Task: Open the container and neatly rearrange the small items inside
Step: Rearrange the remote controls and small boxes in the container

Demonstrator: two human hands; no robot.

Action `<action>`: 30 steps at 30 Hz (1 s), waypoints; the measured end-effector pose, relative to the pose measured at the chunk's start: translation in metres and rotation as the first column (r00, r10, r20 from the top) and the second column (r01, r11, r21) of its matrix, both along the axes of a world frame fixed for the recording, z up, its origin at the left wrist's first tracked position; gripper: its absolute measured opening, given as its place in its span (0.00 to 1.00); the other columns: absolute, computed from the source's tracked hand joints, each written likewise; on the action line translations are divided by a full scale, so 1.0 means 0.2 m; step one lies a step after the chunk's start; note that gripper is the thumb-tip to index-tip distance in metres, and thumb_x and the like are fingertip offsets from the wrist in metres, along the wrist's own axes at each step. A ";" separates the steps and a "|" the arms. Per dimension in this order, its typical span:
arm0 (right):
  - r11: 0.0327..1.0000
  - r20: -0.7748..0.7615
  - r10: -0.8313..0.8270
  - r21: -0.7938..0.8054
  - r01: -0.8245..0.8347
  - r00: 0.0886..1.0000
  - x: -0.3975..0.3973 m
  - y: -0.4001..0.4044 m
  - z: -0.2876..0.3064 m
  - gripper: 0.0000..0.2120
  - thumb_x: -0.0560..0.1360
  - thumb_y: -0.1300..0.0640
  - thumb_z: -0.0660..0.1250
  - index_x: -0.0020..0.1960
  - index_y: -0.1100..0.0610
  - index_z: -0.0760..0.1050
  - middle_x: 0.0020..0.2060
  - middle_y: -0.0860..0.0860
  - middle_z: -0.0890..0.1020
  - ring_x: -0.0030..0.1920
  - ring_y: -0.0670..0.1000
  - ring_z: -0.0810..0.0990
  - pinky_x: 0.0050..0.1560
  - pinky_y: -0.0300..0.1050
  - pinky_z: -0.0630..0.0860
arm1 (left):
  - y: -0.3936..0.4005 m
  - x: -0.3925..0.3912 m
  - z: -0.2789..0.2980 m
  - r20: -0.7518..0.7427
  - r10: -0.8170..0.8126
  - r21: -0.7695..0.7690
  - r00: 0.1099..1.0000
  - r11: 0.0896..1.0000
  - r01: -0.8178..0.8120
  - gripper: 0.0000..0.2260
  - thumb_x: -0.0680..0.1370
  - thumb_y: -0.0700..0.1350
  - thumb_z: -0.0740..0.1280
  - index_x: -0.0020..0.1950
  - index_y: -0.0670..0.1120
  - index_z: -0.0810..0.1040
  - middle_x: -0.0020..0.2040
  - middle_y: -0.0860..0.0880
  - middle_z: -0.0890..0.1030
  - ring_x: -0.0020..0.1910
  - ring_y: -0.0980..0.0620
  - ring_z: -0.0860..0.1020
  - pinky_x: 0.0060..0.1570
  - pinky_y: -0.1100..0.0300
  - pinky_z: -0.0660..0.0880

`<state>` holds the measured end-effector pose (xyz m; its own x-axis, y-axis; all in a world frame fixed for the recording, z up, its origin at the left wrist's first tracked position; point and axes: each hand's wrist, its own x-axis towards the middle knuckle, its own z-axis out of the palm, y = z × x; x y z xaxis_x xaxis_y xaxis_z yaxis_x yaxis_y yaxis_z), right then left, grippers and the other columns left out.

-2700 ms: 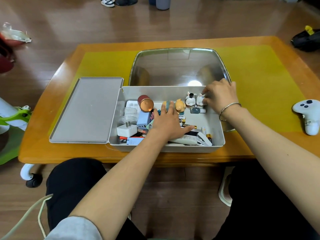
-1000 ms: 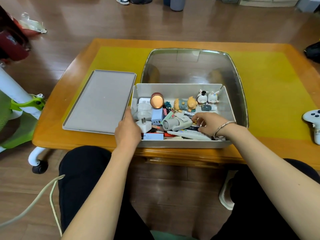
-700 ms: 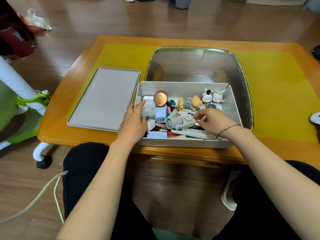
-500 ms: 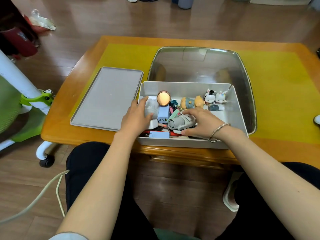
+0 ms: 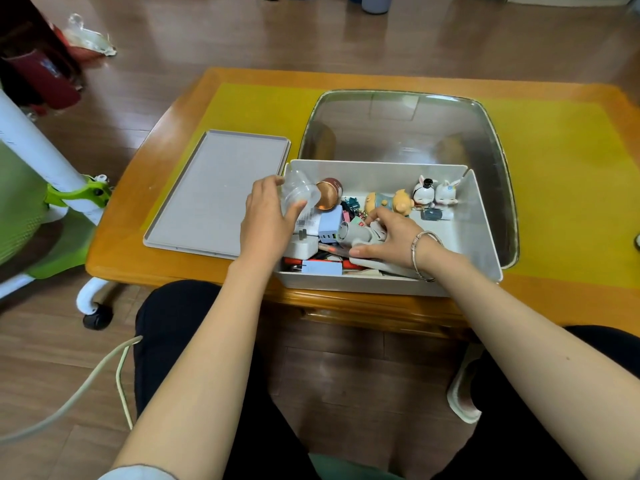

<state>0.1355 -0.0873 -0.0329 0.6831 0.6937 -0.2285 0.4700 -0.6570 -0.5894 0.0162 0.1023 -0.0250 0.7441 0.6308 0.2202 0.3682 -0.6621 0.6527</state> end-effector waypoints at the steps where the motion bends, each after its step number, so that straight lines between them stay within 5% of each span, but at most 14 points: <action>1: 1.000 -0.001 -0.012 0.024 0.012 1.000 0.00 0.00 0.00 0.25 0.63 0.39 0.74 0.53 0.46 0.67 0.41 0.43 0.74 0.40 0.46 0.74 0.39 0.41 0.69 | -0.01 -0.01 0.00 0.006 -0.029 0.001 1.000 1.000 0.029 0.22 0.77 0.50 0.68 0.67 0.45 0.68 0.66 0.47 0.70 0.65 0.49 0.68 0.54 0.60 0.66; 6: 0.975 -0.048 0.085 0.211 -0.073 0.995 0.01 -0.04 0.07 0.18 0.68 0.46 0.74 0.57 0.44 0.76 0.40 0.39 0.75 0.35 0.40 0.72 0.38 0.31 0.69 | -0.02 -0.10 0.02 -0.155 -0.200 0.070 0.967 0.975 0.213 0.24 0.73 0.61 0.68 0.65 0.52 0.72 0.63 0.52 0.75 0.65 0.50 0.65 0.63 0.50 0.63; 9: 0.955 -0.101 0.059 0.294 -0.027 0.993 0.02 -0.05 0.11 0.12 0.72 0.48 0.70 0.56 0.46 0.78 0.39 0.44 0.79 0.31 0.34 0.74 0.36 0.24 0.68 | 0.00 -0.13 0.07 -0.068 -0.249 -0.047 0.966 0.968 0.246 0.27 0.74 0.68 0.53 0.56 0.52 0.81 0.58 0.52 0.79 0.62 0.52 0.69 0.62 0.49 0.64; 11: 0.952 -0.050 -0.027 0.303 0.040 0.998 0.04 -0.03 0.13 0.11 0.75 0.49 0.68 0.55 0.51 0.79 0.39 0.46 0.80 0.33 0.35 0.75 0.37 0.26 0.70 | 0.02 -0.11 0.09 -0.024 -0.208 -0.046 0.978 0.977 0.207 0.25 0.78 0.63 0.52 0.53 0.48 0.82 0.54 0.50 0.81 0.58 0.50 0.72 0.59 0.48 0.68; 14: 0.960 0.056 -0.050 0.278 0.033 0.997 0.04 0.05 0.15 0.09 0.76 0.53 0.66 0.54 0.54 0.80 0.46 0.49 0.81 0.42 0.46 0.78 0.50 0.42 0.76 | 0.08 -0.04 0.07 -0.110 -0.101 -0.009 0.989 0.995 0.100 0.14 0.81 0.50 0.59 0.64 0.48 0.75 0.63 0.46 0.76 0.63 0.46 0.71 0.61 0.50 0.70; 17: 0.962 0.162 0.049 0.257 -0.090 0.986 0.04 0.18 0.17 0.10 0.76 0.56 0.65 0.57 0.54 0.78 0.53 0.50 0.78 0.52 0.49 0.76 0.57 0.44 0.72 | 0.10 0.00 0.04 -0.226 -0.070 -0.075 0.972 0.996 0.054 0.21 0.79 0.44 0.62 0.72 0.49 0.65 0.68 0.44 0.70 0.65 0.44 0.70 0.62 0.48 0.70; 21: 0.962 0.257 0.166 0.171 -0.214 0.952 0.06 0.41 0.20 0.18 0.76 0.53 0.66 0.64 0.55 0.73 0.61 0.53 0.76 0.63 0.53 0.72 0.65 0.47 0.67 | 0.09 0.01 -0.01 -0.246 -0.095 -0.162 0.965 0.985 0.056 0.23 0.79 0.42 0.61 0.74 0.49 0.60 0.61 0.44 0.76 0.56 0.44 0.76 0.55 0.47 0.75; 25: 0.984 0.187 0.175 -0.072 -0.165 0.967 0.10 0.58 0.15 0.19 0.77 0.45 0.62 0.61 0.57 0.74 0.55 0.56 0.79 0.56 0.57 0.77 0.54 0.46 0.72 | 0.07 0.00 -0.05 -0.189 -0.063 -0.176 0.980 0.984 0.029 0.19 0.81 0.42 0.58 0.72 0.48 0.62 0.54 0.44 0.79 0.50 0.44 0.78 0.49 0.48 0.76; 30: 0.994 0.032 -0.060 0.094 0.057 0.998 0.15 0.63 0.14 0.19 0.80 0.46 0.55 0.45 0.60 0.76 0.35 0.53 0.76 0.35 0.52 0.72 0.31 0.43 0.64 | 0.05 0.00 -0.09 -0.051 0.002 -0.095 0.999 0.995 -0.007 0.19 0.83 0.50 0.57 0.74 0.52 0.61 0.61 0.48 0.78 0.57 0.49 0.76 0.49 0.55 0.74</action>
<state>0.1645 0.0381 -0.0040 0.7295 0.6695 -0.1402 0.4540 -0.6272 -0.6329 0.0160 0.1117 -0.0428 0.7498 0.6505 0.1210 0.4052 -0.5960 0.6933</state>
